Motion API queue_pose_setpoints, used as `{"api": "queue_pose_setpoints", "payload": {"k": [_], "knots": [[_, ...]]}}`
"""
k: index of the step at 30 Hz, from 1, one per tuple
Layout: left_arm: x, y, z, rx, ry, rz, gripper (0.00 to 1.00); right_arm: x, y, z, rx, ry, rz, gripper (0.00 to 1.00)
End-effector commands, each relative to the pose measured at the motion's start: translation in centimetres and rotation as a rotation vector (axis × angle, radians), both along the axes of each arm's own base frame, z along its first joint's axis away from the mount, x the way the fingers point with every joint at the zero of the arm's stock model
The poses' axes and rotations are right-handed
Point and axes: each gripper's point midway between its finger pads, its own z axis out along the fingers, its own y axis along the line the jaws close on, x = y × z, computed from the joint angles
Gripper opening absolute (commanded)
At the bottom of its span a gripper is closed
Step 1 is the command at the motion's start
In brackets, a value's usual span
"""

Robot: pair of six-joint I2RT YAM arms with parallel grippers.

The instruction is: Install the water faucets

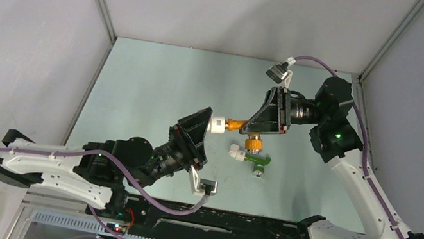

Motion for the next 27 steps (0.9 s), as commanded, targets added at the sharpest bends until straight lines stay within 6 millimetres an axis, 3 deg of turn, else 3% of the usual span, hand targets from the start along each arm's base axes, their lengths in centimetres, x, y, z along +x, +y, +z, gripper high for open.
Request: {"api": "queue_pose_setpoints", "payload": {"k": [1, 7, 9, 14, 19, 20, 27], "knots": [[-1.1, -1.7, 1.0, 0.077, -0.081, -0.042, 0.00, -0.6, 0.5, 0.5, 0.012, -0.008, 0.031, 0.00], [-1.2, -1.9, 0.8, 0.095, -0.080, -0.047, 0.04, -0.6, 0.4, 0.6, 0.014, -0.013, 0.028, 0.00], [-1.2, -1.8, 0.7, 0.092, -0.074, -0.043, 0.17, -0.6, 0.3, 0.6, 0.013, -0.014, 0.024, 0.00], [-1.1, -1.4, 0.4, 0.056, -0.044, -0.040, 0.64, -0.3, 0.2, 0.6, 0.015, -0.024, 0.008, 0.00], [-1.1, -0.9, -0.4, 0.014, -0.012, -0.045, 0.95, 0.1, 0.2, 0.2, 0.003, -0.009, -0.013, 0.00], [-1.1, -0.8, -0.4, 0.004, -0.007, -0.043, 0.99, 0.1, 0.2, 0.2, 0.004, -0.012, -0.016, 0.00], [-0.7, 0.5, 0.2, -0.131, 0.056, -0.017, 1.00, 1.6, -0.2, -0.9, -0.024, -0.019, -0.078, 0.00]]}}
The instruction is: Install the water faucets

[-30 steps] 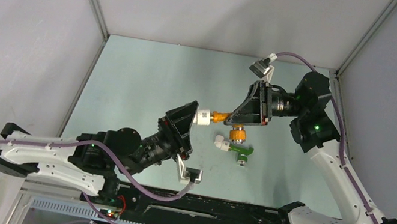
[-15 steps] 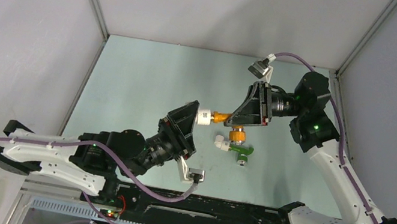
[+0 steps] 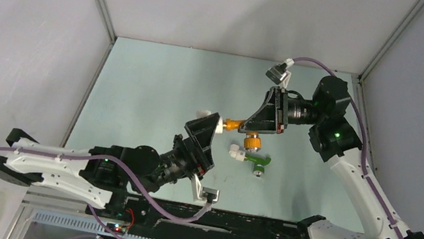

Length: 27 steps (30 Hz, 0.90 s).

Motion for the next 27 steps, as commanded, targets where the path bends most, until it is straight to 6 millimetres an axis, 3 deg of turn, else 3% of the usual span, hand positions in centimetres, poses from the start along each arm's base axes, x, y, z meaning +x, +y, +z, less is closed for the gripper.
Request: {"api": "queue_pose_setpoints", "payload": {"k": [1, 8, 13, 15, 19, 23, 27], "knots": [[0.1, 1.4, 2.6, -0.203, 0.070, 0.010, 1.00, 1.2, -0.6, -0.5, -0.012, -0.040, -0.062, 0.00], [-0.4, 2.1, 2.8, -0.418, 0.330, -0.033, 1.00, 2.9, -2.5, -2.6, -0.071, -0.055, -0.150, 0.00], [-0.6, 3.0, 5.0, -0.829, 0.740, -0.085, 1.00, 3.3, -3.5, -3.5, -0.094, -0.085, -0.181, 0.00], [-0.6, 3.3, 5.5, -1.006, 0.994, -0.119, 0.99, 3.2, -3.7, -4.0, -0.107, -0.090, -0.184, 0.00], [0.8, 4.4, 6.0, -1.292, 1.278, -0.085, 1.00, 2.9, -3.9, -4.6, -0.123, -0.117, -0.183, 0.00], [2.8, 5.4, 5.0, -1.573, 1.564, 0.043, 1.00, 2.6, -3.9, -4.5, -0.112, -0.145, -0.167, 0.00], [3.1, 3.4, 2.3, -1.636, 1.993, 0.147, 0.97, 2.4, -3.9, -3.7, -0.086, -0.167, -0.154, 0.00]]}}
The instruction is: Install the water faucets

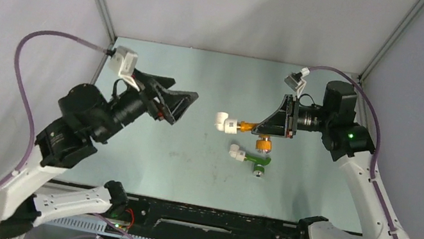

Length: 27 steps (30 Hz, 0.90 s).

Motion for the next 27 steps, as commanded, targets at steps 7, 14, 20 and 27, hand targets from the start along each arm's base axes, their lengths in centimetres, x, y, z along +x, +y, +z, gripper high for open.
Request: {"api": "queue_pose_setpoints", "payload": {"k": [7, 14, 20, 27], "knots": [[-1.5, -6.5, -4.5, -0.511, 0.706, -0.461, 0.91, -1.2, -0.1, 2.6, 0.069, -0.103, 0.053, 0.00], [-2.3, -7.5, -5.1, -0.668, 0.782, -0.634, 0.91, -1.3, 0.1, 3.0, 0.079, -0.096, 0.062, 0.00], [-2.2, -7.9, -5.2, -0.660, 0.788, -0.657, 0.89, -1.7, 0.5, 3.2, 0.085, -0.088, 0.082, 0.00], [-2.1, -8.6, -5.5, -0.622, 0.790, -0.662, 0.73, -1.8, 0.8, 3.4, 0.089, -0.082, 0.086, 0.00]]}}
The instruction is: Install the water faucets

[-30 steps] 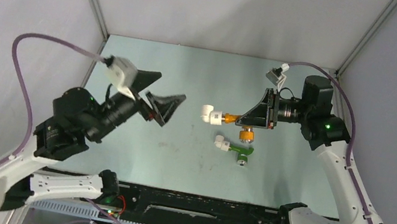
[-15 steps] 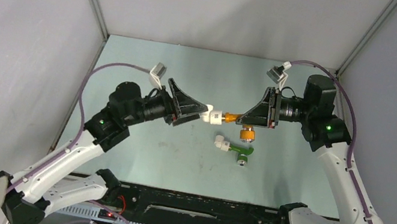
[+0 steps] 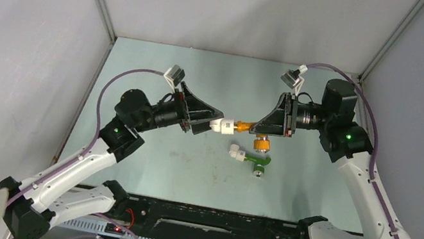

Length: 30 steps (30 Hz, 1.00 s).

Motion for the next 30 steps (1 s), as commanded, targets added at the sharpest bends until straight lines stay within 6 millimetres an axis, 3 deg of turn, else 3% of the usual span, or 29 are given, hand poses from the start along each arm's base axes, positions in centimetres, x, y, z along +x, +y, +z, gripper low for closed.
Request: {"api": "queue_pose_setpoints", "payload": {"k": [1, 6, 10, 16, 20, 25, 30], "knots": [[-0.8, -0.3, 1.9, -0.009, -0.065, -0.038, 0.68, -0.9, 0.1, 1.8, 0.040, -0.057, 0.029, 0.00], [-0.7, -0.3, 1.8, 0.045, -0.121, -0.016, 0.34, -0.9, 0.3, 1.9, 0.044, -0.041, 0.035, 0.00], [-0.6, -0.2, 1.7, 0.074, -0.156, 0.002, 0.02, -1.0, 0.6, 2.0, 0.044, -0.027, 0.041, 0.00], [-0.8, 0.0, 1.4, 0.206, -0.298, 0.023, 0.00, -1.5, 1.4, 2.0, 0.040, 0.017, 0.061, 0.00], [-1.2, 0.2, 1.9, 0.299, -0.496, 0.046, 0.00, -1.7, 1.9, 2.3, 0.045, 0.042, 0.072, 0.00], [-2.9, 0.7, 4.3, 0.315, -0.875, 0.076, 0.00, -2.1, 2.6, 3.0, 0.064, 0.054, 0.098, 0.00], [-6.9, 1.2, 6.8, 0.214, -1.384, 0.049, 0.00, -2.3, 3.0, 3.5, 0.076, 0.070, 0.109, 0.00]]}}
